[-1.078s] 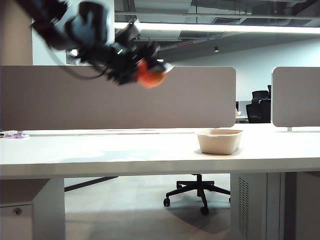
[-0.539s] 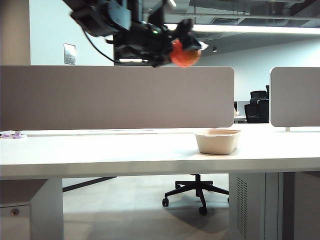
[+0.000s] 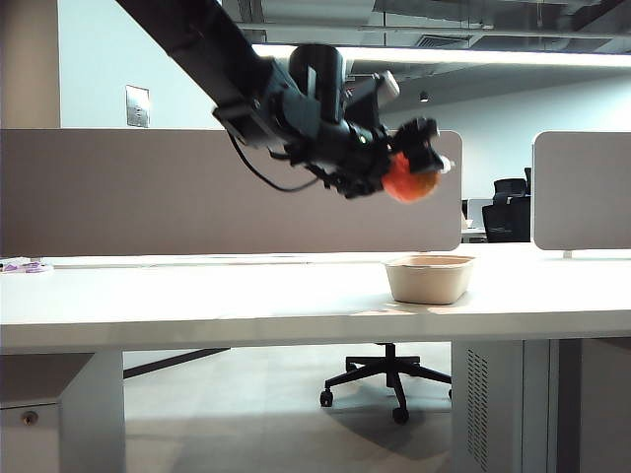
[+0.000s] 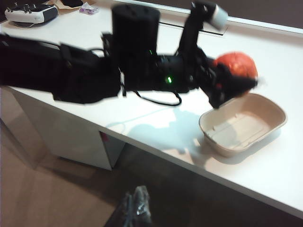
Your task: Pick up the orange and place it into the paper lunchbox.
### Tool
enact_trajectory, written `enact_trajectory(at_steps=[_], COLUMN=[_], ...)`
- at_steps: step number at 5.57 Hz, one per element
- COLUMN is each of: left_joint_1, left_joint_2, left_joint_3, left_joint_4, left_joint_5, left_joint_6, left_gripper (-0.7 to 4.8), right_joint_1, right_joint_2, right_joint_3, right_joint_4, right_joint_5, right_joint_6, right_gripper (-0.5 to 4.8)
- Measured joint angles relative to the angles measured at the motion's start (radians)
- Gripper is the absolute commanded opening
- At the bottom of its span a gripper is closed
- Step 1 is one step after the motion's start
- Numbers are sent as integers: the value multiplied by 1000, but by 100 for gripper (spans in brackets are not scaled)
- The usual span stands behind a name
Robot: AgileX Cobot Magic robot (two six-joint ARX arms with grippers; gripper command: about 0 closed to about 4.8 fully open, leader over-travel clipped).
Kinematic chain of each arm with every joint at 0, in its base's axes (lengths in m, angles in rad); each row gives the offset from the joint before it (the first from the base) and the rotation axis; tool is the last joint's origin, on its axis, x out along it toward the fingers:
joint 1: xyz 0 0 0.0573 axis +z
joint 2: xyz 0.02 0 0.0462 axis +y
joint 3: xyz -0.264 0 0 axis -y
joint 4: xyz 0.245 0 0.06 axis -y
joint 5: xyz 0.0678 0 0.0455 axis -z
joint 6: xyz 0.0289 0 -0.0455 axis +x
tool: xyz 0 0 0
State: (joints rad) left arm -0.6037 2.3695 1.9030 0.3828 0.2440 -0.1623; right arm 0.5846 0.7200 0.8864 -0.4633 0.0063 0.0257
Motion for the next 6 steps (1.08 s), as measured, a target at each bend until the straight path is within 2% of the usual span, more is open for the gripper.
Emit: enact_trajectory(at_steps=[2,3,4,5,6], left_joint_1=[-46,-49,-50,-47,-47], left_joint_2=[126,139,155,160,160], left_joint_3=[12,12,14,20,26], left_joint_4=[26,37,48,47,48], left_joint_5=[-84,-91,-100,-116,-116], left_joint_6=[-31,-31,-32,-34,-34], left_gripper=[268,289,355,355,404], right_joint_1=[0,0,0,0,0], right_joint_2=[0,0,0,0,0], right_joint_3=[4,4,4,4,4], right_joint_4=[-22,-30,-30,-30,-30], right_joint_5=[0,-1,-1,-1,-1], right_joint_6=[0,0,0,0,0], right_gripper=[-5,-5,-5,-5,-5])
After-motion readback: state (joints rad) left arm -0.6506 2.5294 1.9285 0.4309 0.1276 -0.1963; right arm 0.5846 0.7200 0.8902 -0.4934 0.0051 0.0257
